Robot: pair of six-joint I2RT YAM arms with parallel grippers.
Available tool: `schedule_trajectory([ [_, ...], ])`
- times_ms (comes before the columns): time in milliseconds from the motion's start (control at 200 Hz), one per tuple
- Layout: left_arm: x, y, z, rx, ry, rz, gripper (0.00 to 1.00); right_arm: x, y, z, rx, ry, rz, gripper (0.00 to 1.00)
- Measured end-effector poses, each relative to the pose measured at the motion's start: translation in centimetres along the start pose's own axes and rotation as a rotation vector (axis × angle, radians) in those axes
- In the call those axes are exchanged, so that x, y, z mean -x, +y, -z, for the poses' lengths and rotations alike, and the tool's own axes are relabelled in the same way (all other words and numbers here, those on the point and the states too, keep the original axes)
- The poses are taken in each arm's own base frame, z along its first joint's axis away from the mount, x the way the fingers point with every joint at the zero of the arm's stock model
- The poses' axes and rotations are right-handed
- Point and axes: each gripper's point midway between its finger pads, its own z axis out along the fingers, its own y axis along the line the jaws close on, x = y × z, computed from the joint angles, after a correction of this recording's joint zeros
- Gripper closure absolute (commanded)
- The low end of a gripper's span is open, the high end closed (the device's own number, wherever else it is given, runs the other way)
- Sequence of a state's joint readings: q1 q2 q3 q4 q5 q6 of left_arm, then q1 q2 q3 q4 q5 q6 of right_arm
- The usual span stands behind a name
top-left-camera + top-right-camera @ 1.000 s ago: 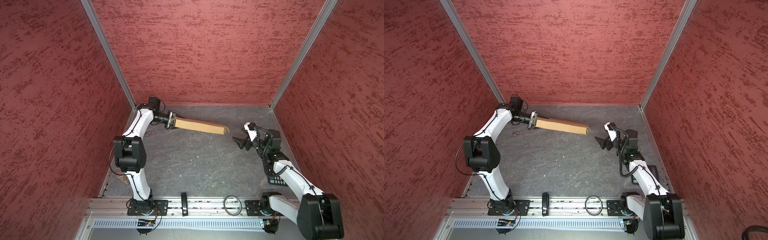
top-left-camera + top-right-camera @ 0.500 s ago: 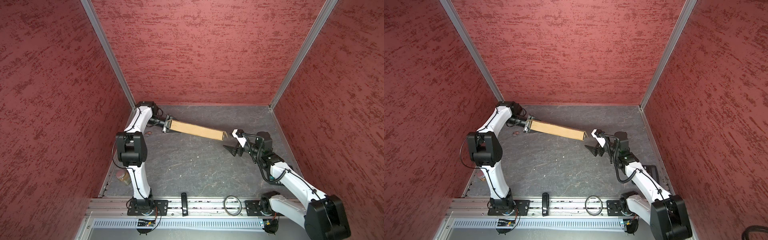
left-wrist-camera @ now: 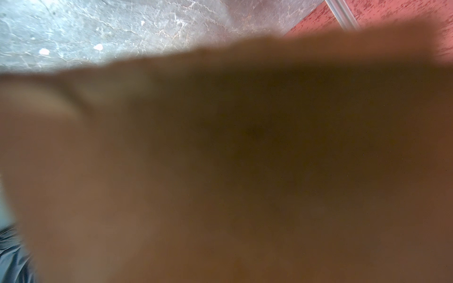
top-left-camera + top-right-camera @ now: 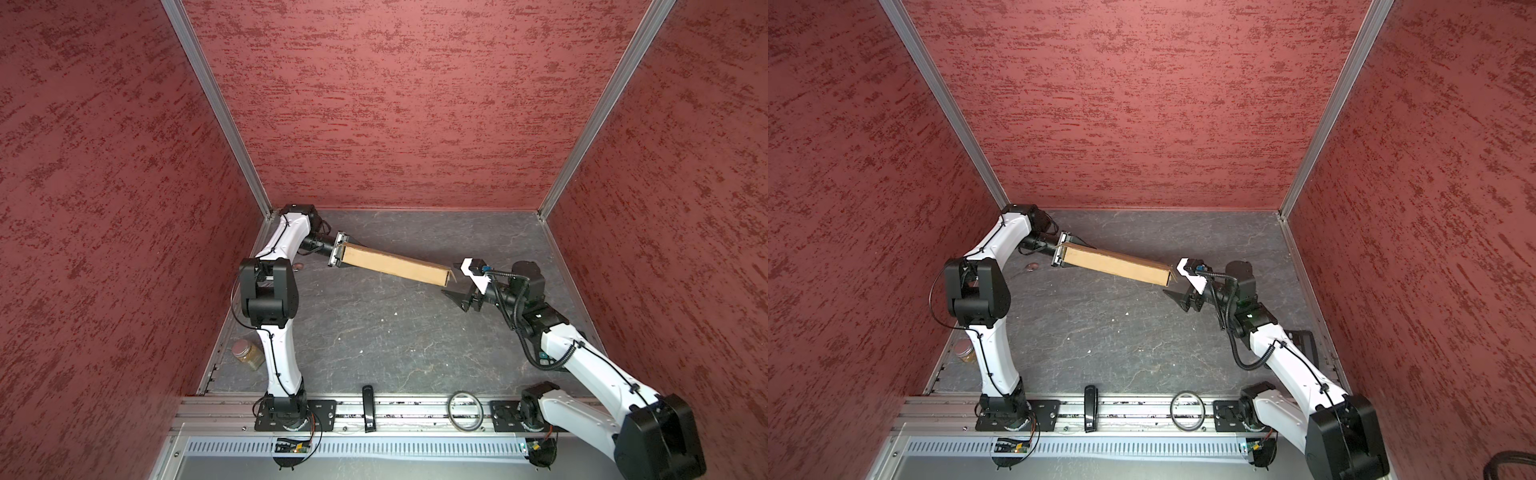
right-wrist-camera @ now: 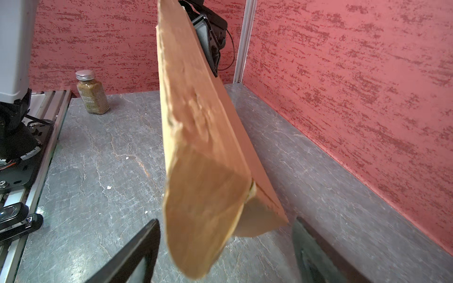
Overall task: Fold the paper box
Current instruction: 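Stand the box on edge with the left gripper while right gripper grasps its other end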
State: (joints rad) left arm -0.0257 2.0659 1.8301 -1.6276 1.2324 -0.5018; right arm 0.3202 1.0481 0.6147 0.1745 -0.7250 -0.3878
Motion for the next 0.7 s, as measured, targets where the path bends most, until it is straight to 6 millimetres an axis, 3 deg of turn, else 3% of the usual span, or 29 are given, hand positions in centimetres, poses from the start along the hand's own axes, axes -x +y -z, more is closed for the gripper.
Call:
schedule_trajectory([
  [361, -0.7, 0.1, -1.3, 0.024, 0.027, -0.006, 0.72, -0.7, 0.8, -1.6, 0.045, 0.022, 0.027, 0.16],
  [701, -1.4, 0.1, -2.4, 0.030, 0.058, 0.001, 0.72, 0.3, 0.8, -2.1, 0.035, -0.016, 0.075, 0.20],
])
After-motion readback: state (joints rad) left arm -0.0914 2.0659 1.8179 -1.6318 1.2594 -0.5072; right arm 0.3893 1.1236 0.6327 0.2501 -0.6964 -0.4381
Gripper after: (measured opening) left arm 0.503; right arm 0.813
